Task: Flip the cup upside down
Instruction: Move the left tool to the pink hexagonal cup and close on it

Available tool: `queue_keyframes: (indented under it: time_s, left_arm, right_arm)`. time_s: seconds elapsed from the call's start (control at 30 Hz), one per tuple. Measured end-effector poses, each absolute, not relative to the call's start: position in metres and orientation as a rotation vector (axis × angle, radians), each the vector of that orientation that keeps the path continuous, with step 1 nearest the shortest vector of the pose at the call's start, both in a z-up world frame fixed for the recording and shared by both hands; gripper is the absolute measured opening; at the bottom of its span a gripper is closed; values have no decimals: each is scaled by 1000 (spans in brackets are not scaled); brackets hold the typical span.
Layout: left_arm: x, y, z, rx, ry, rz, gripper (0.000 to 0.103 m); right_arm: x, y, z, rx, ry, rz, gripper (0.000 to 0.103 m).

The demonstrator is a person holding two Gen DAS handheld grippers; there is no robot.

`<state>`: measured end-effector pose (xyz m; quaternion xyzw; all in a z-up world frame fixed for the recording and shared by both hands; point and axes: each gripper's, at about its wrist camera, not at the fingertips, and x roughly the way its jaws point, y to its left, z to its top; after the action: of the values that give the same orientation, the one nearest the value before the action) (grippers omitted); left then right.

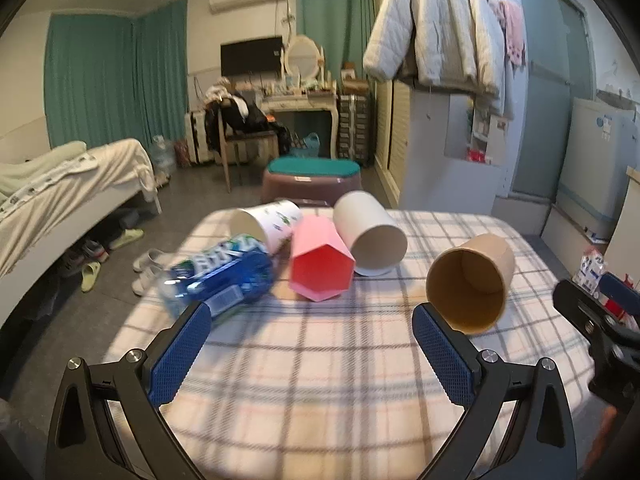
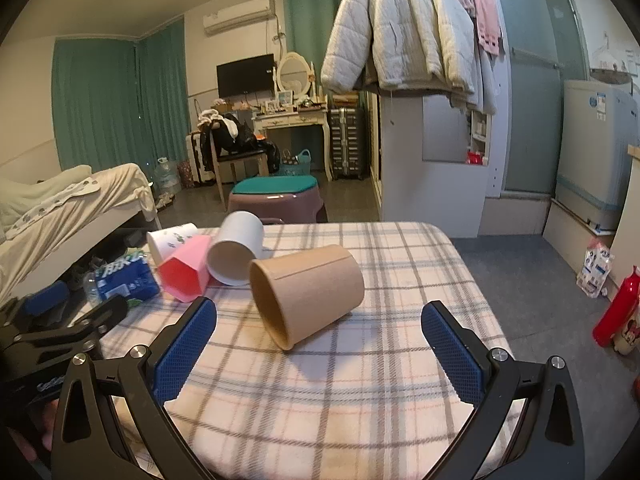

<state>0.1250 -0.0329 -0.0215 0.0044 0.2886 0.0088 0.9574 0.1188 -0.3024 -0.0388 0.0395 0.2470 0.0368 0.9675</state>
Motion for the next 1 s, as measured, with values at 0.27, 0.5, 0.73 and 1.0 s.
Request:
queue_keyframes:
  time_s: [0.27,0.5,0.73,1.0]
  left_arm:
    - [196,-45,-51,48,663,44,102]
    - [230,-42,-71,45,731,23,86]
    - [239,-33,-72,-10,794,-3,67]
    - [252,-34,-75,-2,816,12,67]
  right_arm:
    - [154,-314,-68,92,569,66,103]
    - [179,-316,-83,122,607,90,103]
    - [187,-309,-83,116,604,107,103]
    - [186,-307,-88,125,624,106,103]
